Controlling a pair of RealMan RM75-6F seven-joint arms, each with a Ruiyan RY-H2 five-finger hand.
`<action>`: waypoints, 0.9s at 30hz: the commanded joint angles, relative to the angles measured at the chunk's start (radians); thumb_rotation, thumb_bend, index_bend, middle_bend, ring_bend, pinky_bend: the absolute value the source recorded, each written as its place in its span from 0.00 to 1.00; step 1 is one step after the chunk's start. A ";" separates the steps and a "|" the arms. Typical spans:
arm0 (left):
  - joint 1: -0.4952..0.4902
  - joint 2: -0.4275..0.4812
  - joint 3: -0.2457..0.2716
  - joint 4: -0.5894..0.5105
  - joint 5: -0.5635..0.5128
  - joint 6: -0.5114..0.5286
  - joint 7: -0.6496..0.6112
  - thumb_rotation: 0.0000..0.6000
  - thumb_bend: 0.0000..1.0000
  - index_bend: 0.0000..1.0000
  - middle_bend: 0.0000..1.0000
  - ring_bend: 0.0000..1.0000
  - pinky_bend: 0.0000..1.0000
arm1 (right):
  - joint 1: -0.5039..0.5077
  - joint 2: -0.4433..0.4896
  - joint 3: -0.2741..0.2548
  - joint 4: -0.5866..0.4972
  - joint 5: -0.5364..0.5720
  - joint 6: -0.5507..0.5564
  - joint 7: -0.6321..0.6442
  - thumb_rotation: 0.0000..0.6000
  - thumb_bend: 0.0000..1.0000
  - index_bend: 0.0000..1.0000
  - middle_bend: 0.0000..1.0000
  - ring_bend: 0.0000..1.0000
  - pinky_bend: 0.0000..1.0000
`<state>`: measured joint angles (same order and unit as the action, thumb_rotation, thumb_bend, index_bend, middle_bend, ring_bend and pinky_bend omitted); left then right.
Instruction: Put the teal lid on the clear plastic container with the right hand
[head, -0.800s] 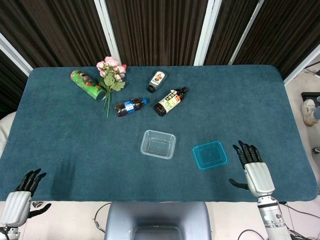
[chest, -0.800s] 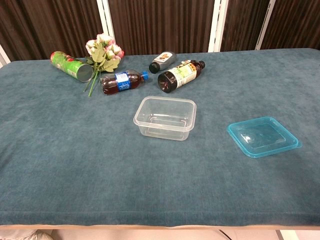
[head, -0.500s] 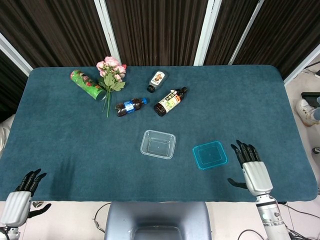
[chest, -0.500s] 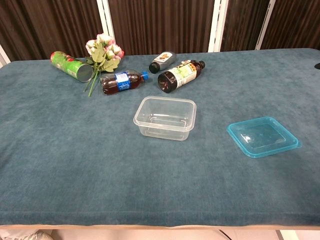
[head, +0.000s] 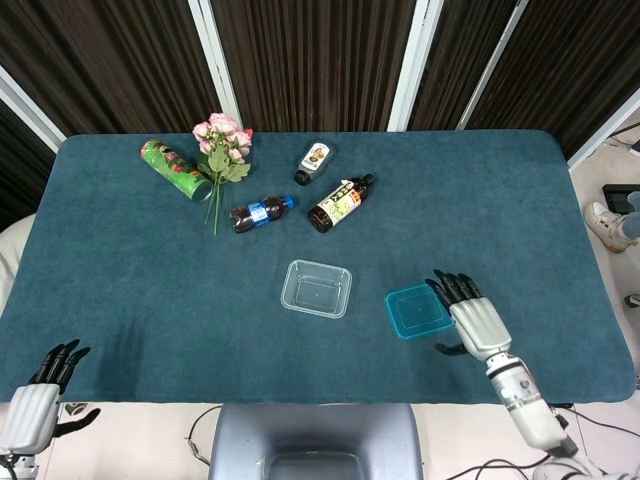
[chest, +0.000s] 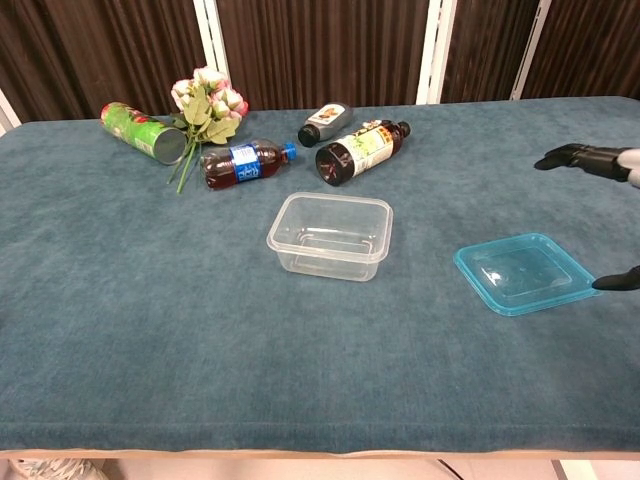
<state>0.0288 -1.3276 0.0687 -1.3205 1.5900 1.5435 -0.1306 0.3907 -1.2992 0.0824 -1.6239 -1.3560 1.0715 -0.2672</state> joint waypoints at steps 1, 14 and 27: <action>0.001 0.000 -0.001 -0.001 -0.001 0.000 0.001 1.00 0.49 0.17 0.07 0.06 0.34 | 0.047 0.021 0.002 0.040 0.024 -0.073 -0.014 1.00 0.08 0.00 0.00 0.00 0.00; 0.002 0.004 -0.002 -0.014 -0.008 -0.007 0.015 1.00 0.49 0.17 0.07 0.06 0.34 | 0.142 0.038 -0.013 0.116 0.140 -0.250 -0.092 1.00 0.08 0.00 0.00 0.00 0.00; 0.000 0.006 -0.005 -0.017 -0.016 -0.019 0.013 1.00 0.49 0.17 0.07 0.07 0.34 | 0.223 0.005 -0.028 0.160 0.290 -0.343 -0.186 1.00 0.08 0.00 0.00 0.00 0.00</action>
<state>0.0287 -1.3219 0.0640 -1.3375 1.5742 1.5241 -0.1179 0.6053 -1.2888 0.0576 -1.4686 -1.0756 0.7367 -0.4447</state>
